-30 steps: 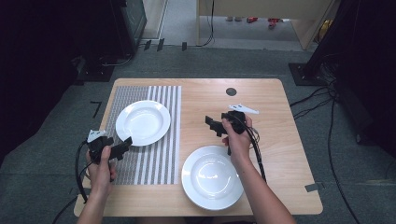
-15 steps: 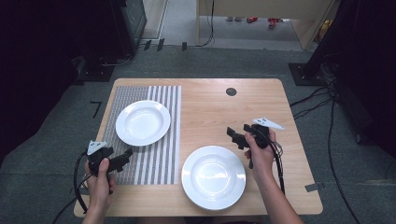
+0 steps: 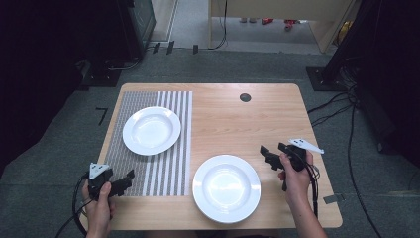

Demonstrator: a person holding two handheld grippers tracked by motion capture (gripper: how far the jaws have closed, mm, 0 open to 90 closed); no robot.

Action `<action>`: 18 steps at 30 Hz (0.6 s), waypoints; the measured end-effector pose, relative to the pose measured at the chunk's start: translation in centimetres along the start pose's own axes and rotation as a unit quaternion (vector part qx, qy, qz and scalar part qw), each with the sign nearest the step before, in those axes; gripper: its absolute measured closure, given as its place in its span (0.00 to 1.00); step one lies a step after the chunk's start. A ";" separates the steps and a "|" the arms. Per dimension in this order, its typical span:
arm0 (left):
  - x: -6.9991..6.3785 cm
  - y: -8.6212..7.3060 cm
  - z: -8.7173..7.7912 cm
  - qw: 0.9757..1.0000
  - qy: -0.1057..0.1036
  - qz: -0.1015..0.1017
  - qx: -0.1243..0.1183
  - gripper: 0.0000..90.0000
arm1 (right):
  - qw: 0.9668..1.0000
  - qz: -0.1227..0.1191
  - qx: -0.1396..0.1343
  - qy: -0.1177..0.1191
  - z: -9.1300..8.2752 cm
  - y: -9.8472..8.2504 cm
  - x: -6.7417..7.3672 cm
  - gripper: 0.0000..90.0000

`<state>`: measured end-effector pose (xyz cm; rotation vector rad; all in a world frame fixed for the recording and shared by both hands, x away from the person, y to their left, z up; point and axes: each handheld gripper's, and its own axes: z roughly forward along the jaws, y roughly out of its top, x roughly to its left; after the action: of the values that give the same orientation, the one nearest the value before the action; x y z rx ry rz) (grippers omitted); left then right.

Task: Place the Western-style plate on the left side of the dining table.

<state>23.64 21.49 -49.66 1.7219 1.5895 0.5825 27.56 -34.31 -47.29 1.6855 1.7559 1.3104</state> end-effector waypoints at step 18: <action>1.1 -2.3 -0.2 0.999 0.036 0.028 0.015 0.19 | 0.996 0.027 0.001 -0.085 -4.7 -3.7 -6.6 0.22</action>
<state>22.19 22.57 -51.40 1.7899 1.6116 0.6582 23.08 -41.54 -50.09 1.7998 1.6263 1.1486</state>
